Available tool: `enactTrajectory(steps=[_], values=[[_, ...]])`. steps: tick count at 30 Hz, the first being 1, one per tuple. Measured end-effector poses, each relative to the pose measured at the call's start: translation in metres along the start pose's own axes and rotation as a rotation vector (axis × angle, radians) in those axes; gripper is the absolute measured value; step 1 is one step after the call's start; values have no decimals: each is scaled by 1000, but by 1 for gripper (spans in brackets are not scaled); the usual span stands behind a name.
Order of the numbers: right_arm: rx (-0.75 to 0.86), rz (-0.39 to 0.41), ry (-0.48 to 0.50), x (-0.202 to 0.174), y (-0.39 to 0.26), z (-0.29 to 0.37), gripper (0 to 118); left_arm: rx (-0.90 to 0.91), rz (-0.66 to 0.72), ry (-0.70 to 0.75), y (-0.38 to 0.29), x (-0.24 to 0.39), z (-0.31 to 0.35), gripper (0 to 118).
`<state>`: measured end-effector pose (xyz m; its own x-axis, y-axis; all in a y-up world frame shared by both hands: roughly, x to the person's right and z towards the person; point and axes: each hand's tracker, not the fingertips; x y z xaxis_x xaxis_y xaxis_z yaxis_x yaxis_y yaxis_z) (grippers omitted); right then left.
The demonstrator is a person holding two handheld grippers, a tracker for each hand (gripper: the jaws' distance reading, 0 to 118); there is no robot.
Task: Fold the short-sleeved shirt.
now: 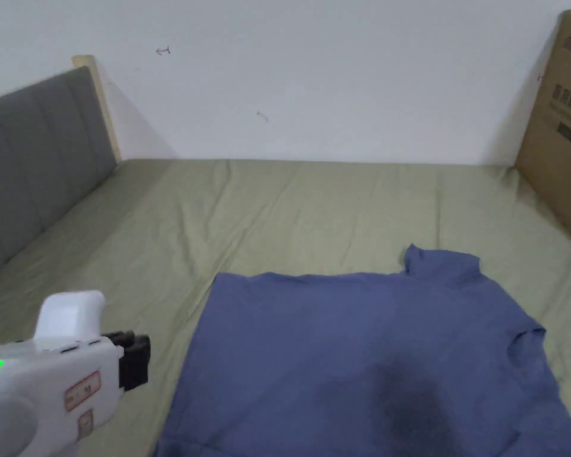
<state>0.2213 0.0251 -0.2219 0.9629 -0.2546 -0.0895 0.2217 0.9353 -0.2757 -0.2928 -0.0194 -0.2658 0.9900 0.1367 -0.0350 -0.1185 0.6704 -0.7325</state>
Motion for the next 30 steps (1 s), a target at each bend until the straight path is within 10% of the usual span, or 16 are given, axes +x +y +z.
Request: enactTrajectory(steps=[4, 7, 14, 21, 25, 27, 28, 30], values=[[-165, -36, 3, 11, -19, -17, 2, -279, 91, -40, -37, -42, -86, 1], [-259, -47, -22, 18, -29, -27, 2, -391, 52, 33, -59, -56, -132, 115], [-337, -81, -41, 29, -44, -41, 2, -462, 67, 48, -80, -67, -201, 118], [-361, -58, -109, 48, -60, -43, 2, -494, 47, 146, -74, -48, -208, 112], [-399, -120, -188, 88, -75, -41, 2, -394, -18, 173, -69, -23, -161, 38], [-427, -189, -178, 108, -84, -39, 2, -341, -17, 121, -69, -15, -145, 28], [-449, -213, -186, 120, -88, -42, 2, -338, 38, 36, -69, -14, -142, 1], [-516, -243, -228, 138, -97, -49, 2, -327, 108, 25, -69, -8, -130, 1]])
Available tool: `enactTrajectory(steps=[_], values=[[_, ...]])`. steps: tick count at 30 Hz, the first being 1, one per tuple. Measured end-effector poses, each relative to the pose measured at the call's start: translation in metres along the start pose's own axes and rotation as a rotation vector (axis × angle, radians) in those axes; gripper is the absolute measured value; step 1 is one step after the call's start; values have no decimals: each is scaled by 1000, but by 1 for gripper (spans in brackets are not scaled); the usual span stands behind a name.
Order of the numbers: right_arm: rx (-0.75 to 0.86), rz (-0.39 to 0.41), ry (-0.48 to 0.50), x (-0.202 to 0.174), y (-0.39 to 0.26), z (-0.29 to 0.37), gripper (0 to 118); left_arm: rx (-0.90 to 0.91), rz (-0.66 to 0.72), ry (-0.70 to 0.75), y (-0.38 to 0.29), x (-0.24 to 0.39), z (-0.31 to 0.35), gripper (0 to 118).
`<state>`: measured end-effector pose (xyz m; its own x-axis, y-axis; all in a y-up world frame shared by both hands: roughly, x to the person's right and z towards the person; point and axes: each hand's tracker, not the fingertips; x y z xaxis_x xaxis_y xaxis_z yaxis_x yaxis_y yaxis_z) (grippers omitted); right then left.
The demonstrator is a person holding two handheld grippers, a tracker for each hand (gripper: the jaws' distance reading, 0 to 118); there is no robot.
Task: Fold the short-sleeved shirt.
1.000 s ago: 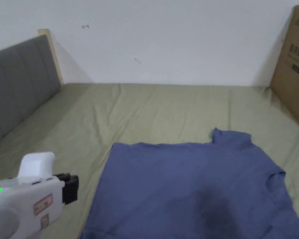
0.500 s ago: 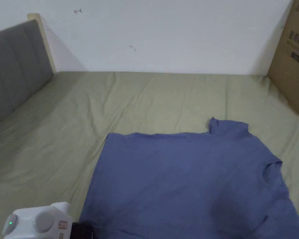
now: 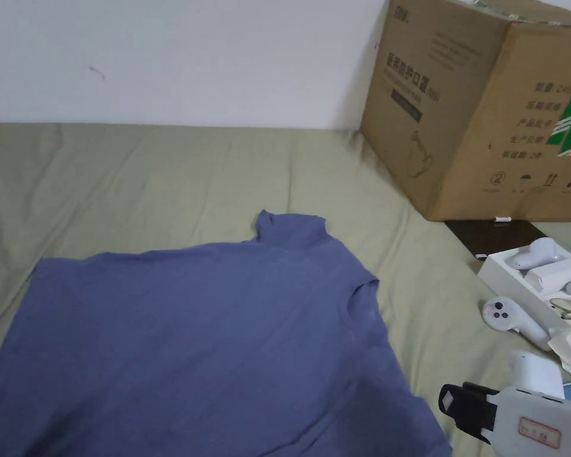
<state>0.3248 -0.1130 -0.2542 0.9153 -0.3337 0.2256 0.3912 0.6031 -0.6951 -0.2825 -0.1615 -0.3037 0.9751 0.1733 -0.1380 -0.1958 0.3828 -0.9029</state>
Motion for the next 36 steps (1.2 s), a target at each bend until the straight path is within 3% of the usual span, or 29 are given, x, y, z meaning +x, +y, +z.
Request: enactTrajectory(steps=[1, 2, 3, 4, 5, 8, 10, 11, 13, 14, 18, 22, 27, 31, 36], values=[[-40, -23, -9, 9, 2, -10, 3, 34, -32, 22, 0, 4, 5, 1], [-108, -41, -1, 18, 4, -21, 31, 54, -47, 29, 1, 9, 10, 1], [-172, -66, -10, 25, 4, -33, 77, 53, -57, 28, 5, 10, 13, 1], [-272, -87, -19, 30, 2, -47, 112, 52, -66, 24, 7, 13, 16, 1], [-348, -91, 1, 37, -5, -61, 118, 56, -75, 20, 9, 16, 20, 1], [-433, 1, -82, 35, -16, -85, 117, 57, -93, 19, 13, 20, 25, 1], [-461, 57, -111, 29, -16, -90, 107, 56, -101, 42, 12, 22, 26, 1], [-464, 63, -88, 25, -15, -89, 81, 51, -103, 55, 13, 20, 25, 1], [-442, 66, -56, 17, -17, -81, 15, 32, -102, 63, 11, 17, 21, 1], [-436, 71, -63, 13, -17, -80, 8, 23, -99, 66, 10, 15, 20, 1], [-399, 80, -34, 13, -17, -66, 5, -5, -72, 49, 7, 3, 16, 1], [-339, 18, 19, 19, -4, -44, 5, -7, -20, -3, 12, -9, 25, 1], [-284, -9, 72, 10, 29, -19, 5, 41, 63, -154, 31, -18, 51, 1], [-285, -52, 100, 0, 76, -30, 5, 75, 88, -202, 69, -20, 61, 1], [-304, -116, 97, -20, 138, -78, 5, 48, 150, -198, 126, -22, 21, 1]])
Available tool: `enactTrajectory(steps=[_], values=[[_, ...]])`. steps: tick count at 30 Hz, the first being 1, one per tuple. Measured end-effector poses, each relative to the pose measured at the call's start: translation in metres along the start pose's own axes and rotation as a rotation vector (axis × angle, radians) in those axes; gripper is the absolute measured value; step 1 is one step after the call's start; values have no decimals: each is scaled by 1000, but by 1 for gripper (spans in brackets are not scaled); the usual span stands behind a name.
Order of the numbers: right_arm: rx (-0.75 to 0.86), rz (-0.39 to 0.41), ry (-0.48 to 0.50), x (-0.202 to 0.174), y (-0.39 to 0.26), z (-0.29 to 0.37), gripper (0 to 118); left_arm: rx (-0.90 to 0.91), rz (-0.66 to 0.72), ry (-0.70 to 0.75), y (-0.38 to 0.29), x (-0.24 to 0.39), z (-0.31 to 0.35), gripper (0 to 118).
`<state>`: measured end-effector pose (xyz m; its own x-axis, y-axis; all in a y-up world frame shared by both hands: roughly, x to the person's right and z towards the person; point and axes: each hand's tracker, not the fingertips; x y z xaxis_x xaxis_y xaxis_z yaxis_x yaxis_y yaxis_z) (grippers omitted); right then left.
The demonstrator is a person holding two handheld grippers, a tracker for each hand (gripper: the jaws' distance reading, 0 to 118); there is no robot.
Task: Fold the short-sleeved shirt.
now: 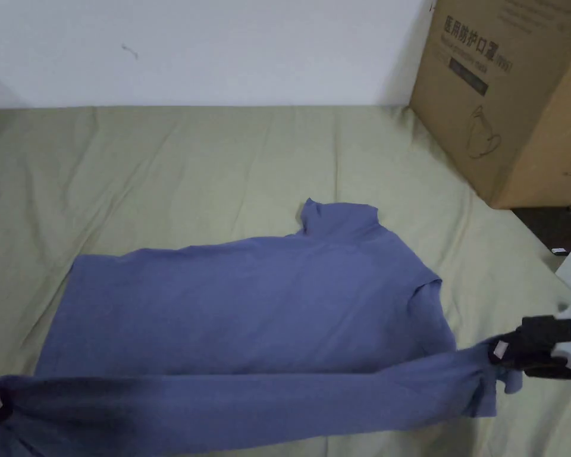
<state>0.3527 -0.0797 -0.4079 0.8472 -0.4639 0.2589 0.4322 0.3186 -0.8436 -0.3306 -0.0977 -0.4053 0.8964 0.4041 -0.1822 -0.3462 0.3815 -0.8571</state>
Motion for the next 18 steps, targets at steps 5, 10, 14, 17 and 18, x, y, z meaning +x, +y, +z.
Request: enactTrajectory(steps=[5, 10, 14, 17, 18], values=[[-14, -79, -20, -1, 63, -72, 5, -5, 97, 17, 40, -3, -62, 2], [156, -9, -129, -17, 74, -105, 110, 59, 104, 17, 48, 1, -84, 108], [200, 60, -58, -39, 51, -80, 110, 167, 68, -68, 39, 17, -54, 110], [316, 168, -35, -59, 15, -40, 110, 287, -52, -68, 20, 40, -17, 110], [374, 193, -3, -66, 0, -25, 109, 334, -88, -61, 11, 48, -5, 108]])
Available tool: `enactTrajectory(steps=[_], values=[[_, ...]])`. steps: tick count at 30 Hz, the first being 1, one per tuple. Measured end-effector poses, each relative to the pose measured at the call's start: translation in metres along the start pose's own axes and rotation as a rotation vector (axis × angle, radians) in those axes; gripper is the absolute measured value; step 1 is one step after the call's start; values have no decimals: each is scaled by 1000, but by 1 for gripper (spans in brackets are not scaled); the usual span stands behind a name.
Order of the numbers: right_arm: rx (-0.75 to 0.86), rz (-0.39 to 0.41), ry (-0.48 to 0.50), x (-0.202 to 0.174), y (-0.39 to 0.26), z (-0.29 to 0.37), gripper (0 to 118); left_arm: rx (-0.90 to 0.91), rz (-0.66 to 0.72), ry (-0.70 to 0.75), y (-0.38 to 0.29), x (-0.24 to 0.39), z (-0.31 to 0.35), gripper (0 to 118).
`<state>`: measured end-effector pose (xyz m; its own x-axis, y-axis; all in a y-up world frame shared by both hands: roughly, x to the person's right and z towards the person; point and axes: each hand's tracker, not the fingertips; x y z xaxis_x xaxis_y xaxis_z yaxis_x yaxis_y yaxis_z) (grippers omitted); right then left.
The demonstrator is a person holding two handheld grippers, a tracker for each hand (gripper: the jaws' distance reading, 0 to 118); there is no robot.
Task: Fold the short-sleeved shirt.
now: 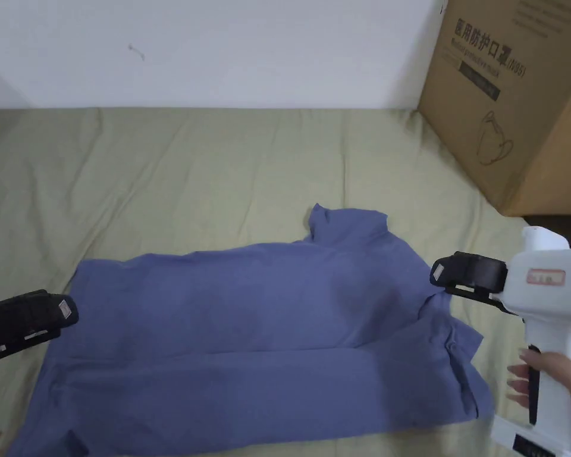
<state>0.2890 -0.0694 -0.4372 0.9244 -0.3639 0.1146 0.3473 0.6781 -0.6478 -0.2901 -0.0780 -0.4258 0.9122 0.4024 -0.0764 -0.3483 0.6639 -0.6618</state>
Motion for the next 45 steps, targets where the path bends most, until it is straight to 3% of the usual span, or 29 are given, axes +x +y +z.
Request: enactTrajectory(steps=[3, 4, 6, 7, 8, 10, 13, 16, 17, 19, 20, 23, 26, 27, 33, 34, 35, 36, 37, 39, 43, 44, 45], values=[[189, 58, 64, -29, -29, 63, 105, 181, -91, -29, -25, 28, 50, 101], [241, 61, 106, -36, -43, 82, 95, 229, -115, -29, -37, 36, 67, 86], [251, 80, 148, -47, -60, 104, 18, 257, -147, -24, -57, 44, 88, 17], [226, 69, 129, -52, -65, 110, 2, 240, -156, -28, -66, 47, 94, 0], [206, 57, 128, -54, -71, 117, 2, 227, -157, -19, -72, 49, 102, 0], [144, 23, 223, -54, -76, 120, 2, 131, -126, -78, -69, 39, 105, 0], [134, 47, 204, -55, -82, 123, 2, -6, -195, 127, -57, 25, 88, 0], [95, 59, 197, -52, -83, 116, 2, -184, -131, 150, -42, -14, 47, 2], [71, 41, 202, -50, -84, 113, 2, -217, -87, 107, -41, -35, 24, 24], [30, -12, 217, -49, -85, 108, 2, -256, -52, 146, -38, -57, -5, 99], [17, -35, 219, -47, -86, 106, 2, -305, -64, 182, -41, -65, -24, 118], [-16, -66, 216, -44, -86, 99, 2, -372, -114, 237, -49, -78, -63, 115], [-37, -65, 206, -42, -87, 95, 2, -533, -136, 432, -73, -98, -105, 118], [-43, -61, 199, -43, -86, 94, 2, -482, -79, 321, -76, -104, -108, 118], [-44, -54, 179, -33, -84, 87, 2, -429, -140, 398, -80, -74, -89, 114], [-45, -57, 175, -29, -84, 86, 2, -396, -192, 396, -79, -63, -80, 104], [-42, -58, 168, -26, -84, 85, 2, -369, -235, 390, -79, -54, -72, 80], [-32, -58, 158, -20, -82, 84, 2, -348, -281, 373, -80, -45, -65, 48], [-17, -59, 148, -13, -80, 83, 2, -352, -280, 285, -81, -41, -59, 5], [-5, -71, 125, 3, -72, 76, 2, -355, -338, 366, -84, -32, -57, 1], [-67, -140, 62, 49, -48, 40, 2, -382, -242, 285, -71, -42, -47, 1], [-103, -172, 55, 59, -43, 30, 29, -379, -197, 276, -69, -45, -44, 1], [-160, -217, 31, 70, -38, 17, 76, -369, -162, 267, -65, -47, -40, 1]])
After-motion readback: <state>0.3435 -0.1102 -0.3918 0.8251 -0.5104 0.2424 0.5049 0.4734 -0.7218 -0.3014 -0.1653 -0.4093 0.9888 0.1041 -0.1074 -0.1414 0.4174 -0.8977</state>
